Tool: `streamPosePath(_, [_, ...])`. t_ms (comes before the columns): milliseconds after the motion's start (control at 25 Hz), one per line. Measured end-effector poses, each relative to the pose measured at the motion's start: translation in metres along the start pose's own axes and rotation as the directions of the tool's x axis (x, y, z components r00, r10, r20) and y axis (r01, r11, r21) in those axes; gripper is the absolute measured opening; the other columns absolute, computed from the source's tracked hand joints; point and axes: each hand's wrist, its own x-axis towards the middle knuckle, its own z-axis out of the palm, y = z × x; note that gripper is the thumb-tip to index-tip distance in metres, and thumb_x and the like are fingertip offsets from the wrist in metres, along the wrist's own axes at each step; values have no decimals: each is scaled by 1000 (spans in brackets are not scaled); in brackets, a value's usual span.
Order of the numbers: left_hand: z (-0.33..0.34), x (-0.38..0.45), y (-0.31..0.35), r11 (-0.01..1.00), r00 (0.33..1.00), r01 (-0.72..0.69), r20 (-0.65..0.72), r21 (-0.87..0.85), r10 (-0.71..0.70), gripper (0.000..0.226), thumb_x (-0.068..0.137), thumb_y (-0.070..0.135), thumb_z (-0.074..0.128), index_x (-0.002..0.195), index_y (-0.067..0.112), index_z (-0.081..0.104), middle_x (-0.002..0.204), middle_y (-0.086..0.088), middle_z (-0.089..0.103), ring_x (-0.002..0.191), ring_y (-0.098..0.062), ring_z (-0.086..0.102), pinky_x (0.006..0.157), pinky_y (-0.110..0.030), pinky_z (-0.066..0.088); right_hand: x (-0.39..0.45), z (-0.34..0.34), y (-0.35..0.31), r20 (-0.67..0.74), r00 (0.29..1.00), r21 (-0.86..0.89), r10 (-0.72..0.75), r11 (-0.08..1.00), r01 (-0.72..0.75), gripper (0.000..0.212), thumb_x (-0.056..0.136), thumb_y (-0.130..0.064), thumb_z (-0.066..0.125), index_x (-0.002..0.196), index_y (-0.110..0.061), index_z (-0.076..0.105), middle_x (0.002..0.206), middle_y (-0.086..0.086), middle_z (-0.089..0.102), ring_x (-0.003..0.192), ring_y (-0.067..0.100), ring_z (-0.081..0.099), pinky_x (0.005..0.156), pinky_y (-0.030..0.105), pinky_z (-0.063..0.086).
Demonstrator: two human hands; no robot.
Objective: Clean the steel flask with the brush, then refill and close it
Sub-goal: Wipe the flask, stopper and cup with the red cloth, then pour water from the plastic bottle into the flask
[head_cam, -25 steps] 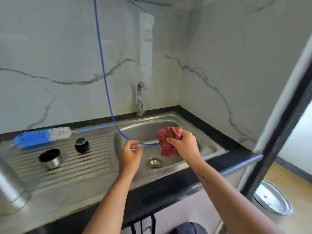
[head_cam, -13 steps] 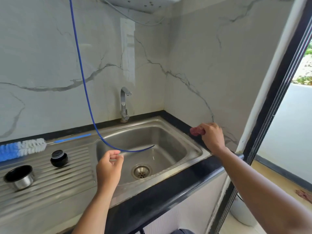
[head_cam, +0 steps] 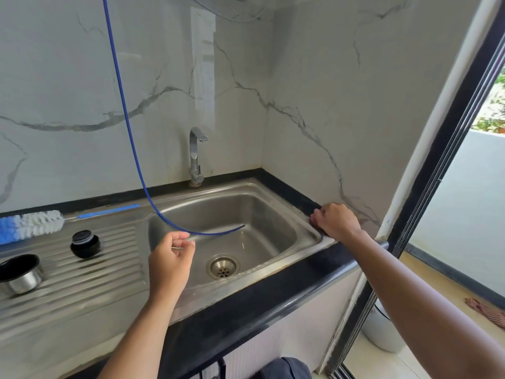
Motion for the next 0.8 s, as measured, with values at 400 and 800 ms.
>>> streamPosePath(400, [-6, -13, 10, 994, 998, -36, 47, 101, 31, 12, 92, 14, 70, 99, 23, 68, 84, 10, 67, 77, -4, 63, 65, -19, 47, -29, 9, -48, -26, 985, -145, -173, 975, 168, 24, 99, -20, 53, 115, -16, 69, 119, 7, 66, 117, 33, 60, 100, 49, 47])
streamPosePath(800, [-147, -45, 31, 984, 962, -131, -226, 120, 155, 8, 87, 26, 72, 95, 27, 71, 82, 13, 70, 75, -9, 66, 70, -20, 53, -174, 61, -287, -199, 717, 678, -668, 434, 593, 10, 91, -19, 73, 85, -27, 73, 66, -16, 68, 66, 2, 66, 63, 13, 46])
